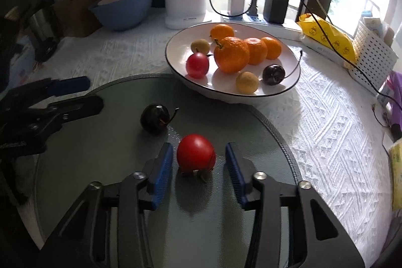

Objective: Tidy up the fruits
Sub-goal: 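Close the right gripper on the red tomato on the mat, then lift the tomato with the right gripper while the left gripper grasps the dark plum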

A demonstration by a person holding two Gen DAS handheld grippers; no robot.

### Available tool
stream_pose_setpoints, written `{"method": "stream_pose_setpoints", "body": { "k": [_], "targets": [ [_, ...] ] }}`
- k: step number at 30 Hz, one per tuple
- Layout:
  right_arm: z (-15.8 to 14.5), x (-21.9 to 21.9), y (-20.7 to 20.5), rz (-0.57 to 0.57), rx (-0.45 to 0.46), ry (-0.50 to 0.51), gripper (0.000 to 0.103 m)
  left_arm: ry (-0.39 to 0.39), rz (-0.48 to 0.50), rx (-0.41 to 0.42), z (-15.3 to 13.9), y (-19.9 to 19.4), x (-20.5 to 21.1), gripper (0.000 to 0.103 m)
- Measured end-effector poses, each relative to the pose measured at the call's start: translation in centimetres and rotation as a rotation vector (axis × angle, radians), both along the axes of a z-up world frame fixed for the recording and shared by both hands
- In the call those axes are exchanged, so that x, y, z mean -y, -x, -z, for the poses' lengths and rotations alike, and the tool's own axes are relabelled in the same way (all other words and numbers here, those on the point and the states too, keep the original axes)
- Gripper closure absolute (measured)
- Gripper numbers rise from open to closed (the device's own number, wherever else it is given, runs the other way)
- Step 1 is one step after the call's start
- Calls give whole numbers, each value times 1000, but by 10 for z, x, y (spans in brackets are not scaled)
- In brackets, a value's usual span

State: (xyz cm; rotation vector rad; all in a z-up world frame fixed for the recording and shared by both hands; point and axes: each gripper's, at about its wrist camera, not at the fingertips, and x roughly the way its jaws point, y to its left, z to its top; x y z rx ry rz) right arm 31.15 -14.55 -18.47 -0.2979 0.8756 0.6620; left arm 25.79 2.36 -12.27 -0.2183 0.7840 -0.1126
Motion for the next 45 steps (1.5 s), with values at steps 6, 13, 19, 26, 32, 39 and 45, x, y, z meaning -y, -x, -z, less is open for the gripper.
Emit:
{"method": "stream_pose_setpoints", "body": {
  "k": [6, 13, 19, 26, 32, 39, 45],
  "targets": [
    [-5, 3, 1, -4, 25, -7, 70, -43, 72, -13, 3, -11, 20, 36],
    [-11, 11, -3, 10, 33, -41, 71, -78, 155, -59, 7, -22, 37, 36],
    [-12, 20, -5, 25, 32, -66, 71, -137, 197, -84, 9, -34, 51, 36],
    [-16, 30, -9, 47, 43, -90, 71, -233, 260, -92, 12, -48, 71, 36],
    [-17, 37, -13, 62, 41, -106, 71, -234, 281, -87, 12, -56, 75, 46],
    [-17, 42, -13, 74, 38, -117, 71, -241, 308, -76, 11, -54, 79, 72],
    [-22, 42, -9, 75, 50, -121, 71, -231, 323, -75, 8, -47, 82, 74]
  ]
}}
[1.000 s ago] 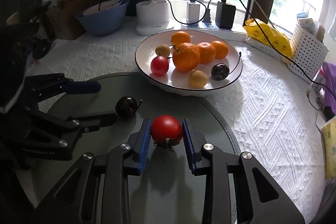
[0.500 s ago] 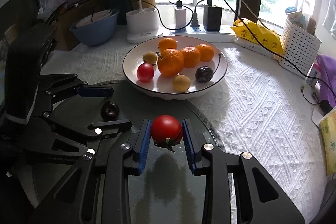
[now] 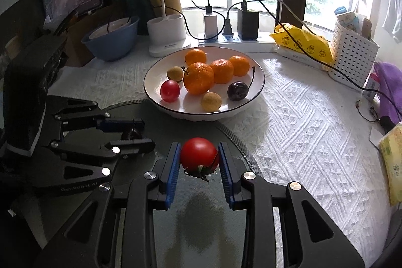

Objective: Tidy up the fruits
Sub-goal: 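Lift the tomato with the right gripper while the left gripper grasps the dark plum, then carry the red tomato and dark plum over the white plate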

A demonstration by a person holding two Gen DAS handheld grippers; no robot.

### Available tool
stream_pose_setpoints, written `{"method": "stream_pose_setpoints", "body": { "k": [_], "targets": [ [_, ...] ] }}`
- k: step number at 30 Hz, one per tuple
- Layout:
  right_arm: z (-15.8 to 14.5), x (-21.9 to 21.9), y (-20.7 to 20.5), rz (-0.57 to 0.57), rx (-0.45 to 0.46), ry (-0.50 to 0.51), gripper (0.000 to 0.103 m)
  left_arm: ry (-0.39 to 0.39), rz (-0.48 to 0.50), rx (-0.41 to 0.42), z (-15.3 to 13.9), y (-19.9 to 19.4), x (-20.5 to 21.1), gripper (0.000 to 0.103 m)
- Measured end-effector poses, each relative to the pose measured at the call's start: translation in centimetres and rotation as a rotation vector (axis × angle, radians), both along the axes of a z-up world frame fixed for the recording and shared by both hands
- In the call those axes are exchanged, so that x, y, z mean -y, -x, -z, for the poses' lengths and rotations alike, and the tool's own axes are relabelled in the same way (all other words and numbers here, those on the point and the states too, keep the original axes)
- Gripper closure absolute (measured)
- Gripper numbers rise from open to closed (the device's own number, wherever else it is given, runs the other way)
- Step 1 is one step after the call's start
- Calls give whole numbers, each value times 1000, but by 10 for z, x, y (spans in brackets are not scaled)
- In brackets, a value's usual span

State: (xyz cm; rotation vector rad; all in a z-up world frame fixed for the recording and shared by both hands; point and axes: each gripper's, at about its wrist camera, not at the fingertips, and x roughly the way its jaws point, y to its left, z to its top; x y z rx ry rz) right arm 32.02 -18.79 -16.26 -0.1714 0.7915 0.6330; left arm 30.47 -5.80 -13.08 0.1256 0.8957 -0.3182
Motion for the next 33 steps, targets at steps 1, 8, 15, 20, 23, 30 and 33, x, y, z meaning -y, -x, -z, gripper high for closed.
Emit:
{"method": "stream_pose_setpoints", "body": {
  "k": [1, 8, 15, 20, 23, 30, 33],
  "targets": [
    [-2, 0, 1, 0, 3, -1, 71, 5, -1, 0, -1, 2, 0, 74],
    [-10, 0, 14, -4, 17, -3, 71, 48, -23, 17, -15, 18, -6, 74],
    [-22, -1, 30, -9, 47, 5, 71, 99, -51, 51, -31, 41, -14, 74],
    [-34, -1, 41, -6, 79, 7, 71, 141, -56, 67, -42, 56, -16, 74],
    [-40, -2, 47, -7, 99, 10, 71, 163, -59, 81, -50, 63, -17, 74],
    [-59, -6, 60, -19, 145, 10, 71, 181, -69, 125, -69, 72, -19, 74],
    [-67, -7, 62, -23, 165, 12, 71, 183, -67, 146, -79, 74, -21, 74]
  ]
}}
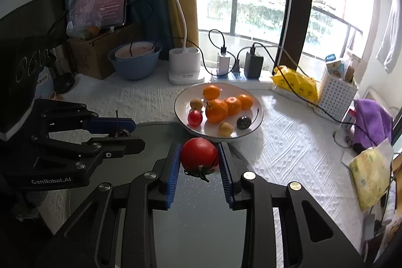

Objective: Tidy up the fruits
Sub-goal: 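Carry the red tomato and dark plum over the white plate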

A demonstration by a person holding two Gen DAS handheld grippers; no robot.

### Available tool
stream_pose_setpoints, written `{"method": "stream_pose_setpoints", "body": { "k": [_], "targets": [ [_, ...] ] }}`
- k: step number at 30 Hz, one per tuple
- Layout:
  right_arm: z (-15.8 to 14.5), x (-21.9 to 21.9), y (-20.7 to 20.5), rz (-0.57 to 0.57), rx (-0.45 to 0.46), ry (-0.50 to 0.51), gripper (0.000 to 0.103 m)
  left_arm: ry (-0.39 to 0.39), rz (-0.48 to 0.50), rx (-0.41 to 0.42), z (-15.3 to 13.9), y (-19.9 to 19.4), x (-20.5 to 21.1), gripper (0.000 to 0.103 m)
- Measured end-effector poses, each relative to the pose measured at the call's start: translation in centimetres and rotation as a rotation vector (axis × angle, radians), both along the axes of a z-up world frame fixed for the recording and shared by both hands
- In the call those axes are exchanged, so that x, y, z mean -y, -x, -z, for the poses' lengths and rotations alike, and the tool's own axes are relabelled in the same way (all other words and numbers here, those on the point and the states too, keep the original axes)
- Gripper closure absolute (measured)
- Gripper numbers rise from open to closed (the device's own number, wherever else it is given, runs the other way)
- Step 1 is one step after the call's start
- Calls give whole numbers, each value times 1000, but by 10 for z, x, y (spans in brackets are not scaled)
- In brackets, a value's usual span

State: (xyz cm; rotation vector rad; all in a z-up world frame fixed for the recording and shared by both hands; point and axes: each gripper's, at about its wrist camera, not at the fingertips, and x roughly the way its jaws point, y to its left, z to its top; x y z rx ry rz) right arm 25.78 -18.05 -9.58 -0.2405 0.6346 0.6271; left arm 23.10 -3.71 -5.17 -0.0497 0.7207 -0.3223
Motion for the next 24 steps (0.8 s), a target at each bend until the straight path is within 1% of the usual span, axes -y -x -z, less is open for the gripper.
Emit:
{"method": "stream_pose_setpoints", "body": {
  "k": [7, 13, 24],
  "targets": [
    [-16, 1, -2, 0, 40, -11, 71, 3, -4, 35, -16, -3, -3, 74],
    [-24, 1, -11, 5, 56, -17, 71, -8, 10, 52, -26, -12, -1, 74],
    [-33, -1, -38, 6, 82, -21, 71, -21, 14, 91, -38, -37, -2, 74]
  ]
}}
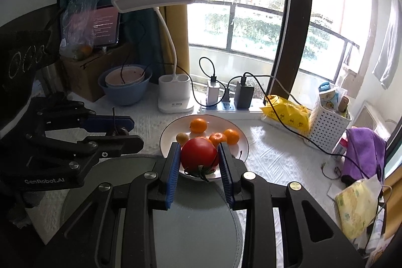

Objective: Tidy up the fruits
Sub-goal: 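Carry the red tomato and dark plum over the white plate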

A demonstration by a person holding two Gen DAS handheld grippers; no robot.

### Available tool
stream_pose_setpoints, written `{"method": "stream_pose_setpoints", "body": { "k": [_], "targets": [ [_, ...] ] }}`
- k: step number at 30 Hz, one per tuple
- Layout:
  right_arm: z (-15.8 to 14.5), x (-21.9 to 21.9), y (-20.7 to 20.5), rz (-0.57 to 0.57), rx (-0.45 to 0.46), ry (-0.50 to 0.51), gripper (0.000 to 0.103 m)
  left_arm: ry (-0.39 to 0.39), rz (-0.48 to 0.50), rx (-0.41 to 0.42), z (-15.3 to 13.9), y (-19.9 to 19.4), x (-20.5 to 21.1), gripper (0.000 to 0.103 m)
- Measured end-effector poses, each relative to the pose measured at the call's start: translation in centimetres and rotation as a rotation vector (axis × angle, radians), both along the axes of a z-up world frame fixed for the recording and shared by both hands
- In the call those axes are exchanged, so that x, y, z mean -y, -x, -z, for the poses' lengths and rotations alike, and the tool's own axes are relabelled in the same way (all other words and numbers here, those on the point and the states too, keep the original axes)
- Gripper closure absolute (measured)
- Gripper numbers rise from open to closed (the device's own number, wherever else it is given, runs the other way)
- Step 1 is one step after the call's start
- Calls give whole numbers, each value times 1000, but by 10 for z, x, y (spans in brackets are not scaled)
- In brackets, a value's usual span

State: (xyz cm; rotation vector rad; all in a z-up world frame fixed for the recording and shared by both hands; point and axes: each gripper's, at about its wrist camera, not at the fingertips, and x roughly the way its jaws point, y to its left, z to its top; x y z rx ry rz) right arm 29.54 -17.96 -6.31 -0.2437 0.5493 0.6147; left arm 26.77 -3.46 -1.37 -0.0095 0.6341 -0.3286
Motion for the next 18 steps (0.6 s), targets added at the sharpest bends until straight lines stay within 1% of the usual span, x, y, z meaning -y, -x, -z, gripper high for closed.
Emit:
{"method": "stream_pose_setpoints", "body": {
  "k": [9, 18],
  "targets": [
    [5, 0, -28, 8, -12, 8, 71, -2, 6, 4, 2, -28, -2, 74],
    [19, 3, -62, 37, -44, 4, 71, -2, 4, -23, 19, -61, -7, 74]
  ]
}}
